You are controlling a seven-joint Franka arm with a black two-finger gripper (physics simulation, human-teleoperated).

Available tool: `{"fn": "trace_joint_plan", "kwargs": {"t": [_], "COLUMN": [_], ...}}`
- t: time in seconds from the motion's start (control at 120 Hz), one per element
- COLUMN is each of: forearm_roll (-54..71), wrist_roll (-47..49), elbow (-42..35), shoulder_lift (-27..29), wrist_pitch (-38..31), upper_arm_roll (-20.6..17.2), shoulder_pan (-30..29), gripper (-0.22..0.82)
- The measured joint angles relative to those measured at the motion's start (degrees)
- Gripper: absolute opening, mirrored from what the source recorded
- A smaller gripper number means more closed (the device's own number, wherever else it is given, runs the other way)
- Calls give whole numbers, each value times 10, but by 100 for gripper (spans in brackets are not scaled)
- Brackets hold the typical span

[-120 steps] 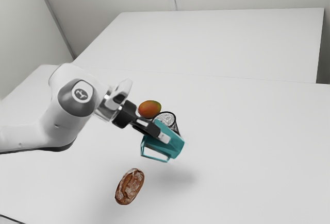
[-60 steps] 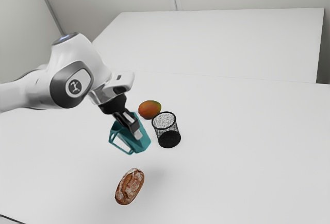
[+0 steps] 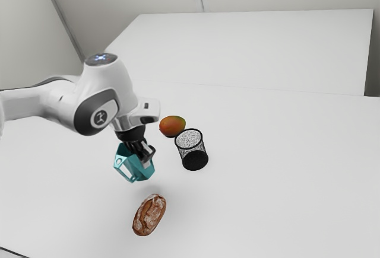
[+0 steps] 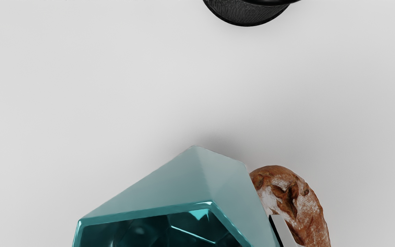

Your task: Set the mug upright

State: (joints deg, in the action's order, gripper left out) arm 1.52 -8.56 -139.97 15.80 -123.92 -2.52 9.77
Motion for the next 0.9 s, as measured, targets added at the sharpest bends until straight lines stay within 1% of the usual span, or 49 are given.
{"fn": "trace_joint_plan", "kwargs": {"t": [0.133,0.233,0.433,0.642,0.9], "forearm_roll": [13,18,22,35,43], "wrist_roll": [9,11,11,11,7], "elbow": [1,11,47,49,56], "shoulder_lift": [-32,-49,-87,-96,-115], "wrist_pitch": [-38,-61,-88,-101,-107], "upper_arm_roll": [22,31,37,59,73], "shoulder_pan": [5,9,12,14,16], "gripper": [-17,-17,-18,-17,-17]}}
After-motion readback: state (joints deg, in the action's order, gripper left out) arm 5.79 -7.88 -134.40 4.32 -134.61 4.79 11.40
